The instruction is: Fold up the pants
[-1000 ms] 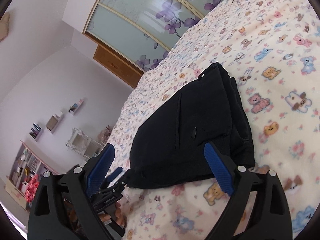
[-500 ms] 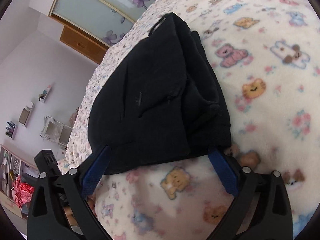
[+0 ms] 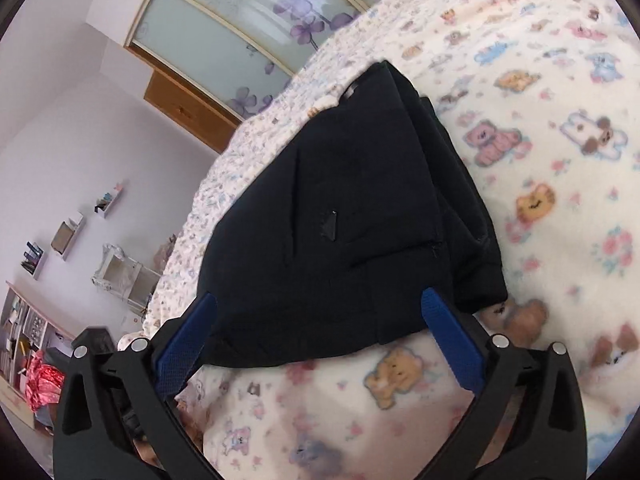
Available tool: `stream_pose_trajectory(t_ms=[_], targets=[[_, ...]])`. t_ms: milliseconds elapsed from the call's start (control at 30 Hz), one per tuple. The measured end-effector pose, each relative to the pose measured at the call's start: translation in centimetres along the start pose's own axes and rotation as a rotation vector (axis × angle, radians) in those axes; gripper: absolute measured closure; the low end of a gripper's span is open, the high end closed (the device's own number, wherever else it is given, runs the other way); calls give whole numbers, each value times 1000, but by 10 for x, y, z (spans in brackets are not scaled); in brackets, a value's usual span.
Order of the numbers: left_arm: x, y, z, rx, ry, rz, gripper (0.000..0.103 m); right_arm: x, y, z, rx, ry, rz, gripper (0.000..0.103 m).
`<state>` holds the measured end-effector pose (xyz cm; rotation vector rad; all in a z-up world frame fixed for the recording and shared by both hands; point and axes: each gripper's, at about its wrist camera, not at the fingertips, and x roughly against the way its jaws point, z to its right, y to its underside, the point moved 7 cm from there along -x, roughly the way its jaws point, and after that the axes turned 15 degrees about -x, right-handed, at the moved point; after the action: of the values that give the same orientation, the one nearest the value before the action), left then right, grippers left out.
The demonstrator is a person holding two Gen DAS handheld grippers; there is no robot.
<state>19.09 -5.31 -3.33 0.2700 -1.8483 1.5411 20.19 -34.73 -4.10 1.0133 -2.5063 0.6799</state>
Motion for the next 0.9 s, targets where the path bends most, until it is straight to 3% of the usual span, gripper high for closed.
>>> stream_pose_trajectory(t_ms=[100, 233, 333, 533, 667, 900], targets=[[32, 2, 4, 0, -7, 66, 2, 24, 6, -11, 28, -28, 38, 1], [67, 13, 7, 12, -47, 91, 2, 55, 30, -23, 95, -24, 71, 1], [88, 27, 14, 10, -80, 110, 2, 68, 51, -31, 189, 28, 112, 1], [110, 39, 31, -70, -115, 189, 2, 78, 88, -40, 416, 212, 259, 1], [103, 42, 37, -143, -157, 166, 2, 72, 93, -44, 481, 275, 303, 1], [87, 51, 28, -82, -165, 99, 2, 76, 97, -41, 483, 334, 387, 1]])
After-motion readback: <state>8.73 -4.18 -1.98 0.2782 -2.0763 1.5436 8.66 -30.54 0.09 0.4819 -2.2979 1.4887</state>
